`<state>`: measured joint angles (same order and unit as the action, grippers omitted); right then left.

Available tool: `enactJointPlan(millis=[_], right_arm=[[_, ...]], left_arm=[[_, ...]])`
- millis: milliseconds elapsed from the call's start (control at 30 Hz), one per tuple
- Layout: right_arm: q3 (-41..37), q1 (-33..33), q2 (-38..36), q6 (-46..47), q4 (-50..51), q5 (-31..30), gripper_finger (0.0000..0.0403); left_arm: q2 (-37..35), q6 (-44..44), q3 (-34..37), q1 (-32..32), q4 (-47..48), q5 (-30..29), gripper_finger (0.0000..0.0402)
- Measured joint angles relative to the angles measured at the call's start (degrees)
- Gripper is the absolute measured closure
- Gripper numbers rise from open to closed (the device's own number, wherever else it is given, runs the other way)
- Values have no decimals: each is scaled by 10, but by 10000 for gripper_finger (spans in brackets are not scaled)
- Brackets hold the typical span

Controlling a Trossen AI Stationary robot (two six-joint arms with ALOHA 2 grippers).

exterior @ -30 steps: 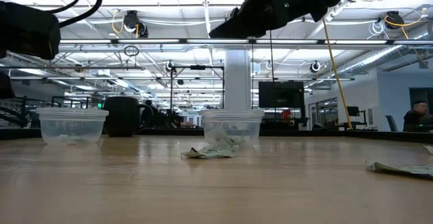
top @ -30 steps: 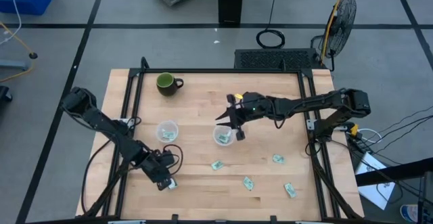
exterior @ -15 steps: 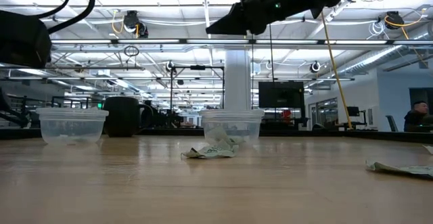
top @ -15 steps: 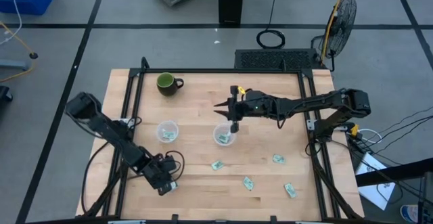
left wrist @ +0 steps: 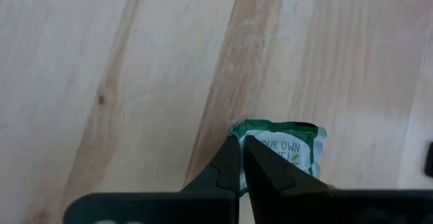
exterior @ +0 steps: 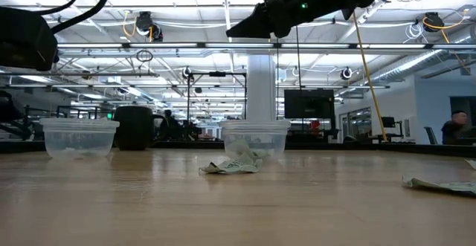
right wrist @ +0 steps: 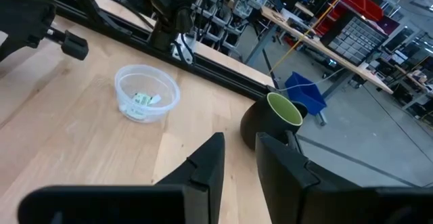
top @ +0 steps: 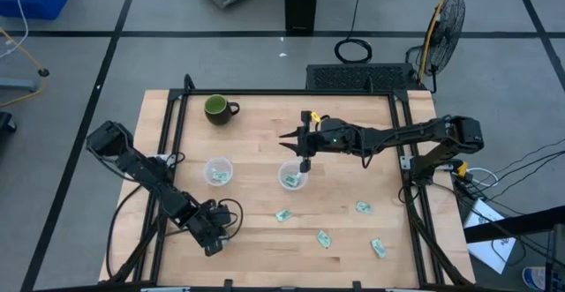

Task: Pick and place Stevia / Truvia into bins
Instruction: Put the green stevia packet into the left transparent container, then put the white stevia packet into the right transparent container

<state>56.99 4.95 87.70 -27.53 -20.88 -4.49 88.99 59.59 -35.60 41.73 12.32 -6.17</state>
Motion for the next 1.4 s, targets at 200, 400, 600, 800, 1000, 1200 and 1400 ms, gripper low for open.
enactJointPlan(millis=[200, 400, 600, 800, 1000, 1200, 1400], right_arm=[[0, 0, 0, 0, 0, 0, 325], [0, 0, 0, 0, 1, 0, 323], [0, 0, 0, 1, 1, 0, 325], [0, 0, 0, 3, 1, 0, 323], [0, 0, 0, 3, 2, 0, 324], [0, 0, 0, 27, 2, 0, 324], [0, 0, 0, 28, 3, 0, 324]], left_arm=[[-45, -6, -44, -32, 168, -48, 390], [-108, -31, -112, -75, 381, -125, 396], [-164, -82, -140, -141, 494, -206, 388], [-177, -115, -127, -231, 506, -192, 388], [-176, -195, -51, -288, 384, -165, 381], [-177, -171, -19, -315, 366, -146, 391], [-177, -165, -5, -321, 339, -143, 346]])
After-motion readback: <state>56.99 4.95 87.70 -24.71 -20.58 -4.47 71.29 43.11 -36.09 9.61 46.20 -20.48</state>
